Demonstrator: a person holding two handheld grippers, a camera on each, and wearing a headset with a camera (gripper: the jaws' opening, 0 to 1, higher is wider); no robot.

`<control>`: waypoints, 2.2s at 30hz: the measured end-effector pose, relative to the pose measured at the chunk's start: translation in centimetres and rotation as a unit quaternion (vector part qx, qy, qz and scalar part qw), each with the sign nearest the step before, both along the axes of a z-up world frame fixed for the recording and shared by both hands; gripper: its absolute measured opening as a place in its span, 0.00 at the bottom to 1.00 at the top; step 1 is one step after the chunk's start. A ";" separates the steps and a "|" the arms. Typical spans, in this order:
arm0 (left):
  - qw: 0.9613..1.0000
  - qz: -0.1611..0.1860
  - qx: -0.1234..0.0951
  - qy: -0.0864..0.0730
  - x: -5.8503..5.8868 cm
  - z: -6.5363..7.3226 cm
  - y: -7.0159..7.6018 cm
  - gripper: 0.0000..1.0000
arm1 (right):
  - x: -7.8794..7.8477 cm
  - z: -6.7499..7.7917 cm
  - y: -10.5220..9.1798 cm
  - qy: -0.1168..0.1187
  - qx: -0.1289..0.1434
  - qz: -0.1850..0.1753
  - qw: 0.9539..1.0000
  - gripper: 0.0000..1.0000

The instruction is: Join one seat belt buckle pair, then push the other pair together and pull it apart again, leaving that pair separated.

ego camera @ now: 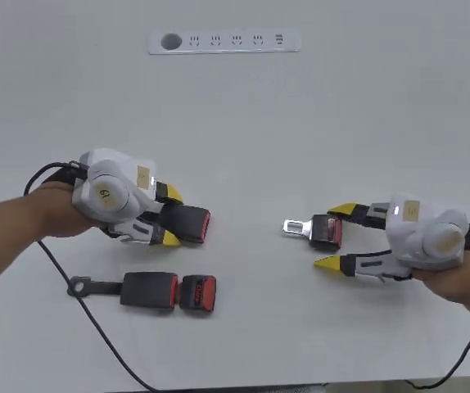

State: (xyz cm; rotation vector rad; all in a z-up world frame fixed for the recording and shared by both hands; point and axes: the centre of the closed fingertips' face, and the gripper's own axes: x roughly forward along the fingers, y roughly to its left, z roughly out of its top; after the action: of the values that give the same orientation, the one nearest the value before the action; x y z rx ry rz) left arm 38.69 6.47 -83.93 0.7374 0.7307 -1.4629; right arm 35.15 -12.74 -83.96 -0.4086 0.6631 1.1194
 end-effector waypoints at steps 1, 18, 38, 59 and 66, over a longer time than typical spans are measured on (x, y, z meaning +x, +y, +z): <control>1.000 0.003 0.000 -0.001 0.0 0.0 0.0 0.38 | 0.1 0.0 0.0 -0.001 -0.001 -0.001 1.000 0.48; 0.999 0.032 0.003 -0.002 0.3 -0.1 0.1 0.36 | 0.8 -0.1 -0.8 0.001 0.028 -0.006 1.000 0.36; 0.999 0.040 -0.002 -0.001 0.2 0.0 0.1 0.36 | 1.5 0.2 1.3 0.003 0.050 -0.012 0.999 0.36; 0.999 0.040 -0.004 0.000 0.4 -0.2 0.2 0.36 | 2.3 0.0 6.0 0.005 0.084 0.006 0.996 0.36; 0.999 0.040 -0.004 0.000 0.5 -0.3 0.4 0.36 | 2.7 0.0 7.5 0.004 0.094 0.008 0.996 0.36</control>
State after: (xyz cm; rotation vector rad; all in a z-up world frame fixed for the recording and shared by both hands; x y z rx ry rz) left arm 39.14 6.84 -84.28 0.6948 0.7464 -1.3916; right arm 37.81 -5.27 -83.94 -0.2497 0.5562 1.1884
